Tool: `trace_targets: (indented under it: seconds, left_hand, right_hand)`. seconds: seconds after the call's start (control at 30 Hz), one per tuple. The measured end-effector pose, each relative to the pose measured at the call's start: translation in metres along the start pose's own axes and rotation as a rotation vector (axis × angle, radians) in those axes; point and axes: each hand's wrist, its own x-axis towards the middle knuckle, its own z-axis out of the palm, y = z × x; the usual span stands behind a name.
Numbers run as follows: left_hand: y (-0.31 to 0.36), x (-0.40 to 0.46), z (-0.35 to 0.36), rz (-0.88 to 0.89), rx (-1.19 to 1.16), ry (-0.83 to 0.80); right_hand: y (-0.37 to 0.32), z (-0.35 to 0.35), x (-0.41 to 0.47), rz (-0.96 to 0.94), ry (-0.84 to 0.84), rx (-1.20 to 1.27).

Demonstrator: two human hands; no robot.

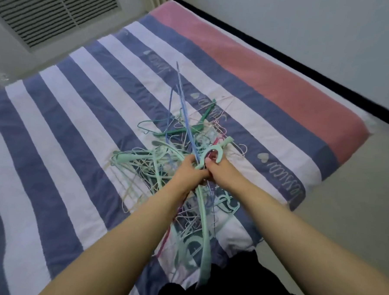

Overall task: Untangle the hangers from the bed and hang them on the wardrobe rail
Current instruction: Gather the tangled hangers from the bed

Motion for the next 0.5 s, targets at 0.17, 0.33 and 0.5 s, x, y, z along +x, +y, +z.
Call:
trace_targets:
  seconds: [0.17, 0.33, 0.5]
  left_hand:
    - [-0.037, 0.012, 0.025, -0.119, -0.054, 0.004]
    - [-0.066, 0.023, 0.041, -0.248, 0.085, -0.024]
    - [-0.092, 0.030, 0.053, -0.367, 0.037, -0.109]
  right_hand:
    - [0.041, -0.027, -0.001, 0.132, -0.129, 0.110]
    - [0.129, -0.052, 0.014, 0.460, 0.287, 0.435]
    - [0.273, -0.027, 0.009, 0.851, 0.393, 0.646]
